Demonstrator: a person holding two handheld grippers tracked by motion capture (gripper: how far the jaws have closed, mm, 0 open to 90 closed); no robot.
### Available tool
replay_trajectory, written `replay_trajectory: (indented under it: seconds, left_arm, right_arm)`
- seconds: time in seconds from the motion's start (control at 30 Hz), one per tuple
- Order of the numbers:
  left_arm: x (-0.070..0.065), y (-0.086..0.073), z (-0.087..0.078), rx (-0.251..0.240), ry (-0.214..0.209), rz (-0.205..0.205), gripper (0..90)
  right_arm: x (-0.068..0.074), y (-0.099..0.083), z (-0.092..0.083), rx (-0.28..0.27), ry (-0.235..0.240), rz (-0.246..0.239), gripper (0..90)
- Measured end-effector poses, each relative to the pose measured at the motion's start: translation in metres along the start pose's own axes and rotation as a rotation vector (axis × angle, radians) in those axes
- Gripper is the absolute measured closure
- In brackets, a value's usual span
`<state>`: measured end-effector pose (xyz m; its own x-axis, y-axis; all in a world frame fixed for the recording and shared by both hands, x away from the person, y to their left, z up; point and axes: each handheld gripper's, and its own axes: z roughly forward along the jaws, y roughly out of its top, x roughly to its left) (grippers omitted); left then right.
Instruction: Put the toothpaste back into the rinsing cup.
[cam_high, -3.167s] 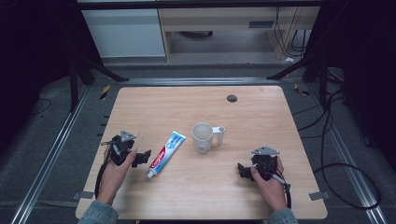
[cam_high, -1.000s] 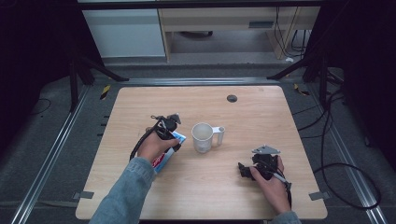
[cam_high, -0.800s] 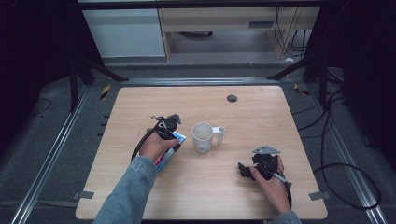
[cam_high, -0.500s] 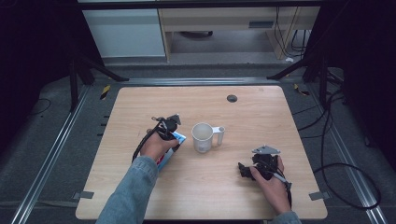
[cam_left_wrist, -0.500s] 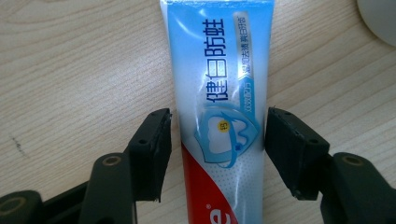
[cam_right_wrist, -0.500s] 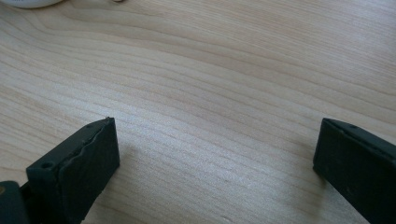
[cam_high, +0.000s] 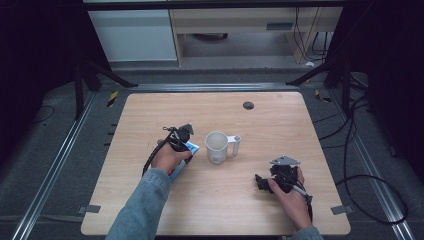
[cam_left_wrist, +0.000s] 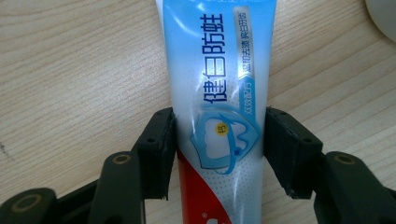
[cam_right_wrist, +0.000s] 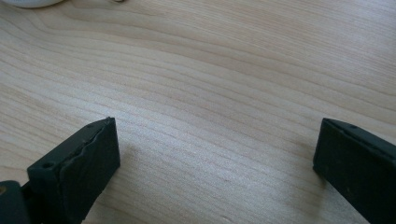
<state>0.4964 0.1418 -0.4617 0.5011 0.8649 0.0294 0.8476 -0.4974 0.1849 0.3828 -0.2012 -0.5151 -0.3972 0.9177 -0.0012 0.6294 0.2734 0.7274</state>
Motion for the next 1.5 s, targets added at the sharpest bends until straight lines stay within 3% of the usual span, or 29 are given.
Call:
replay_trajectory:
  seconds: [0.23,0.43,0.6,0.83,0.87,0.9,0.93,1.0,1.03,1.1,1.13,1.2,1.4,1.5]
  left_arm:
    - [-0.001,0.0,0.0,-0.001,0.001,0.012,50.3]
    - [-0.002,-0.002,-0.003,-0.018,-0.001,0.038,60.3]
    - [-0.001,-0.007,-0.007,-0.054,-0.01,0.064,68.2]
    - [0.002,-0.02,-0.018,-0.122,-0.029,0.068,71.4]
    - [0.004,-0.025,-0.028,-0.164,-0.04,0.064,71.6]
    - [0.004,-0.025,-0.028,-0.164,-0.04,0.064,71.7]
    - [0.006,-0.032,-0.04,-0.225,-0.046,0.059,71.9]
    - [0.008,-0.038,-0.052,-0.282,-0.051,0.049,72.1]
    - [0.008,-0.038,-0.052,-0.282,-0.051,0.049,72.1]
    - [0.008,-0.043,-0.063,-0.328,-0.047,0.048,72.2]
    - [0.008,-0.048,-0.074,-0.38,-0.045,0.042,72.3]
    - [0.009,-0.051,-0.083,-0.427,-0.043,0.036,72.3]
    - [0.004,-0.054,-0.094,-0.511,-0.015,0.031,72.3]
    - [0.001,-0.054,-0.096,-0.527,0.0,0.037,72.3]
  right_arm:
    - [0.0,0.0,0.0,0.0,0.0,-0.001,0.7]
    - [0.0,0.0,0.0,0.0,0.0,0.0,0.7]
    - [0.0,0.0,0.0,0.0,0.0,-0.001,0.7]
    - [0.0,0.0,0.0,0.0,0.0,-0.001,0.7]
    - [0.0,0.0,0.0,0.0,0.0,-0.001,0.7]
    - [0.0,0.0,0.0,0.0,0.0,-0.001,0.7]
    - [0.0,0.0,0.0,0.0,0.0,0.0,0.7]
    - [0.0,0.0,0.0,0.0,0.0,0.0,0.7]
    - [0.0,0.0,0.0,0.0,0.0,0.0,0.7]
    - [0.0,0.0,0.0,0.0,0.0,-0.001,0.7]
    - [0.0,0.0,0.0,0.0,0.0,-0.001,0.7]
    - [0.0,0.0,0.0,0.0,0.0,0.0,0.7]
    - [0.0,0.0,0.0,0.001,-0.001,-0.001,0.6]
    - [0.0,0.0,0.0,0.001,-0.001,-0.001,0.6]
